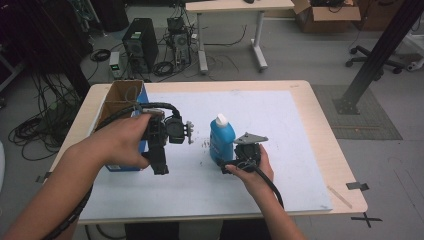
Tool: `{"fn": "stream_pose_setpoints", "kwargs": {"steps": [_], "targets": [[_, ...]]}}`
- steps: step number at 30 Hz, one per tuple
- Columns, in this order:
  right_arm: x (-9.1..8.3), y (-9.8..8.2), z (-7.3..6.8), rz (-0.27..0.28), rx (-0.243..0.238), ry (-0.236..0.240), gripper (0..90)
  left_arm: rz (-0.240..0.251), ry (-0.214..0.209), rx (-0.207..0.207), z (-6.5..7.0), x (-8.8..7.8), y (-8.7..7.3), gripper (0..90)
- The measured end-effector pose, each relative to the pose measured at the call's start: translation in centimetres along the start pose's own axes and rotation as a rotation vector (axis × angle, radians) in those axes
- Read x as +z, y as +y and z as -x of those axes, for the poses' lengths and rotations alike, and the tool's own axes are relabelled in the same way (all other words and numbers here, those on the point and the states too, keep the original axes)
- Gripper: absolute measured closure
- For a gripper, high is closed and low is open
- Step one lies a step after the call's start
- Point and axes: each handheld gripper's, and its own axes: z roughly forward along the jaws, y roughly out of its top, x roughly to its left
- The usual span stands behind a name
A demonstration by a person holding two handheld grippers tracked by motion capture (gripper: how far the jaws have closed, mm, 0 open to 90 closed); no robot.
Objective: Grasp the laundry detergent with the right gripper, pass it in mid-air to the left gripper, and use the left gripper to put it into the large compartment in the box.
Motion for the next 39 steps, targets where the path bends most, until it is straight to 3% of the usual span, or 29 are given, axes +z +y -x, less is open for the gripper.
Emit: {"fn": "stream_pose_setpoints", "kwargs": {"steps": [6,14,32,39], "targets": [[0.2,-0.1,0.1,0.013,0.012,0.001,1.4,-0.003,0.002,0.001,-0.1,0.0,0.1,0.2],[0.9,-0.5,-0.2,0.076,0.022,-0.017,1.2,-0.006,0.012,0.003,-0.1,-0.3,0.2,0.2],[2.0,-0.8,-0.5,0.13,0.01,-0.056,1.1,-0.003,0.01,0.0,-0.1,-0.1,0.0,0.2],[2.3,-0.9,-0.4,0.165,-0.003,-0.051,1.7,-0.004,0.005,-0.002,-0.2,0.0,-0.2,0.2]]}}
